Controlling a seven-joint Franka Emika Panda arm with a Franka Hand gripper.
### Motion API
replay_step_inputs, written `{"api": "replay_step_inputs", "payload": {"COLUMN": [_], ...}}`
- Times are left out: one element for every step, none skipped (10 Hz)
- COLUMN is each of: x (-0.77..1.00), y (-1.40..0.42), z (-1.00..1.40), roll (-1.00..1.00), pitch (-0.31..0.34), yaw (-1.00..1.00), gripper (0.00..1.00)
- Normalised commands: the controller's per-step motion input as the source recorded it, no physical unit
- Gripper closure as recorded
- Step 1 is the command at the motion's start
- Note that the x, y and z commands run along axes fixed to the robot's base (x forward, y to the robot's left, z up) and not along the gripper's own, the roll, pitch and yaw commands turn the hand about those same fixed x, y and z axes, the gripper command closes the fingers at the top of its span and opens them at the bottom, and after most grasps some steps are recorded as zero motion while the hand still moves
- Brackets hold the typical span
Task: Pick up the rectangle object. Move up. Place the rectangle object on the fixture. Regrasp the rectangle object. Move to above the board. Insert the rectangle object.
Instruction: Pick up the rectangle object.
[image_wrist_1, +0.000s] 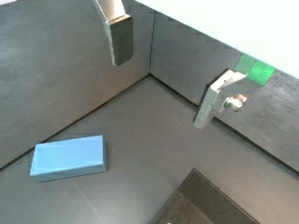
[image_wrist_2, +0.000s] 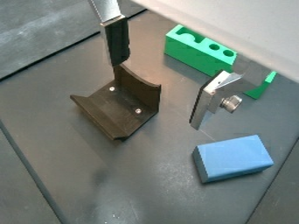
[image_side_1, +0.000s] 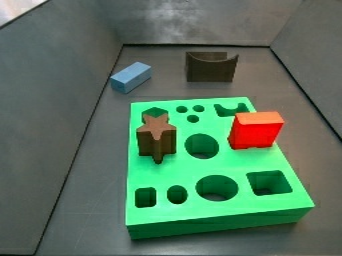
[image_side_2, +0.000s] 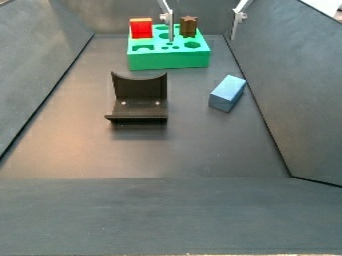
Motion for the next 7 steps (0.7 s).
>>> {"api": "replay_step_inputs", "payload": {"x": [-0.06,-0.26,-0.38,-0.30,-0.25,-0.26,-0.23], "y": [-0.39,-0.40,-0.31,-0.14,0.00,0.00,0.00], "z": [-0.48,-0.77,-0.78,-0.72,-0.59,-0.63,-0.60], "roll": [0.00,0.00,-0.04,-0.05,-0.05,-0.07,-0.05], "pitch": [-0.143,-0.210,-0.250,-0.197,-0.107,-0.114,-0.121], "yaw": [0.07,-0.21,-0.43,-0.67,-0.85,-0.85,-0.85], "gripper": [0.00,0.00,0.00,0.00,0.00,0.00,0.00]}}
